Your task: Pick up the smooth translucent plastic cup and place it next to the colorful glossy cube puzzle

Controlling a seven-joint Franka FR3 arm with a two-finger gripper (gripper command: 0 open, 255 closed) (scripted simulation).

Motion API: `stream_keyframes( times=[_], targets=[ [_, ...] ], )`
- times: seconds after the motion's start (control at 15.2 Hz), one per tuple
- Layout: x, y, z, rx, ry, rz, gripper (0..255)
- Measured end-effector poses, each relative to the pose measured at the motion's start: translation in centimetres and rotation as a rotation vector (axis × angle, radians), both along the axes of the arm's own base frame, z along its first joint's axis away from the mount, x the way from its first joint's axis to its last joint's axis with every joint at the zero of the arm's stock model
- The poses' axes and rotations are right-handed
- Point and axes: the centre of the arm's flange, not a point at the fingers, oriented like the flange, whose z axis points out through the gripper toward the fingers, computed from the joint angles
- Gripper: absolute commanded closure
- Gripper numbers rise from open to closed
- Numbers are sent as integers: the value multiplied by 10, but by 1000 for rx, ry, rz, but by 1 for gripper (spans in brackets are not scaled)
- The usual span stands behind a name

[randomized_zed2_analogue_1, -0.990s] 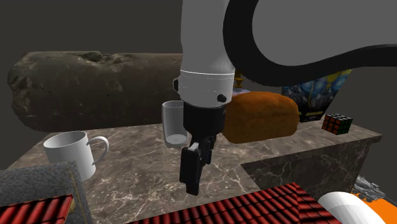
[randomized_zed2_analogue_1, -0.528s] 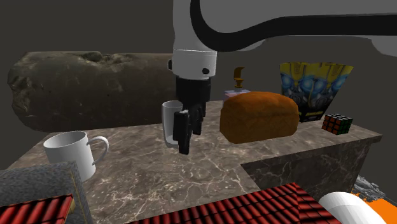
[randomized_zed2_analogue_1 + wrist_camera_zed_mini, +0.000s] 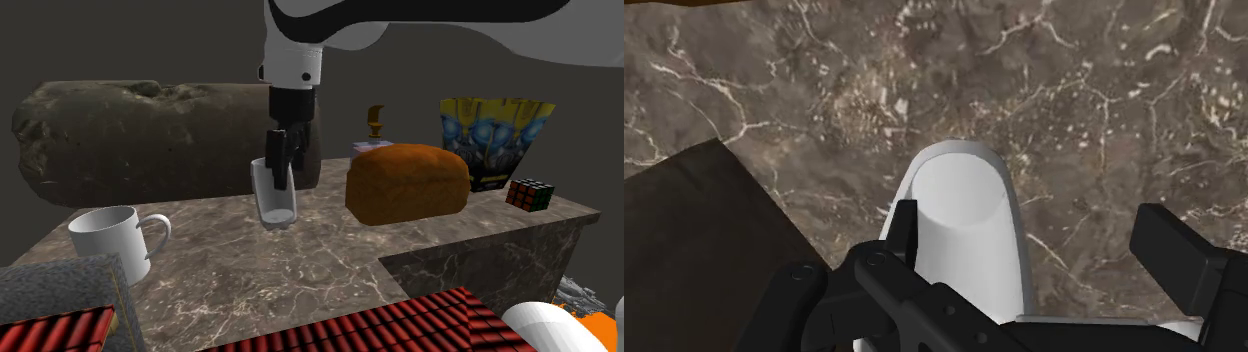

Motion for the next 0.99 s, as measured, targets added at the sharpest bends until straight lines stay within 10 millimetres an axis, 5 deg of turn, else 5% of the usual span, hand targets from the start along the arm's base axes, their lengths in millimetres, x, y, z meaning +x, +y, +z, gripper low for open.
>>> stream_keyframes(
  times=[0.33, 0.99],
  targets=[
    [33, -45, 23, -13, -4, 11, 0],
    [25, -48, 24, -27, -87, 31, 0]
  ],
)
